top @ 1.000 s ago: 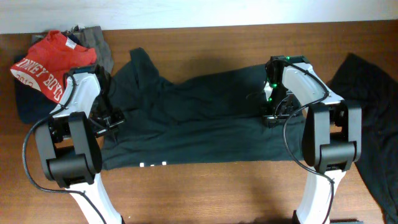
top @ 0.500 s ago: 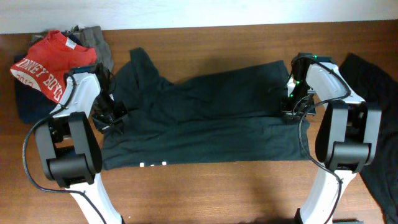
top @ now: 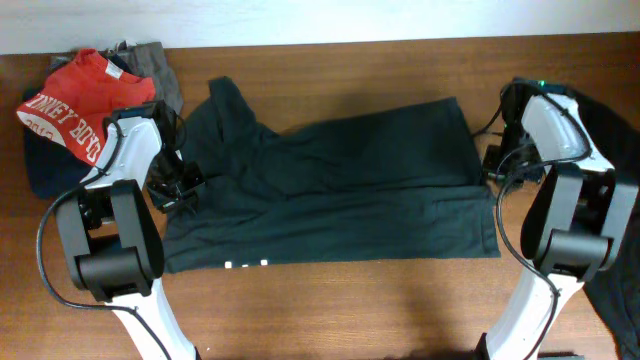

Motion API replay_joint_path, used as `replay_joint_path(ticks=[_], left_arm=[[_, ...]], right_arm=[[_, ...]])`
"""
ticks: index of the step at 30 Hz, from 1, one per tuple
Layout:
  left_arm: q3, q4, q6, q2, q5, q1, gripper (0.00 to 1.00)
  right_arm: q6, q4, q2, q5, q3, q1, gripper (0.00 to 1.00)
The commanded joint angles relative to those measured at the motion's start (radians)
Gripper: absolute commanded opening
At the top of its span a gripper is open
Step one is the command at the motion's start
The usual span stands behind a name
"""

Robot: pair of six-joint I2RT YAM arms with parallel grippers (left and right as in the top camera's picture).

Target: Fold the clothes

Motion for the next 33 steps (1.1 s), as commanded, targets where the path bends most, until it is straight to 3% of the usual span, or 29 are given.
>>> replay_joint_path(ticks=[1,2,3,4,5,6,7,8,9,12,19,29,33], left_arm=[[0.045,-0.011,0.019,-0.049,-0.008,-0.004,0.01],[0.051,-0.009,0.020,-0.071,-0.009,-0.008,0.01],[0.057,-0.002,0.024,-0.093,-0.013,-0.016,0.00],[0.063,0.018,0.039,-0.125,-0.018,-0.029,0.01],[0.065,0.032,0.039,-0.143,-0.017,-0.038,0.01],[0.066,0.051,0.038,-0.161,-0.015,-0.047,0.08],[0.066,0.075,0.038,-0.176,-0.007,-0.055,0.51],[0.066,0.084,0.038,-0.184,0.007,-0.060,0.80],[0.066,0.093,0.037,-0.190,0.032,-0.065,0.99],[0.066,0.153,0.038,-0.189,0.203,-0.070,0.99],[0.066,0.341,0.036,-0.157,0.339,-0.071,0.99],[0.066,0.544,-0.085,-0.053,0.331,-0.145,0.99],[0.066,0.577,-0.121,-0.006,0.216,-0.164,0.99]], right_arm=[[0.027,-0.047,-0.116,-0.080,0.114,0.006,0.11],[0.027,-0.052,-0.140,-0.119,0.133,0.006,0.21],[0.027,-0.052,-0.151,-0.138,0.140,0.006,0.46],[0.027,-0.048,-0.171,-0.163,0.145,0.006,0.80],[0.028,-0.045,-0.176,-0.169,0.145,0.006,0.95],[0.028,-0.044,-0.177,-0.180,0.145,0.006,0.99],[0.028,-0.044,-0.177,-0.191,0.145,0.006,0.99],[0.028,-0.043,-0.175,-0.196,0.145,0.006,0.99],[0.028,-0.040,-0.173,-0.204,0.145,0.006,0.99],[0.027,0.004,-0.173,-0.271,0.145,0.006,0.99],[-0.052,0.240,-0.170,-0.403,0.145,0.006,0.99],[-0.067,0.600,-0.070,-0.449,0.145,0.028,0.99],[-0.116,0.703,-0.014,-0.416,0.145,0.046,0.99]])
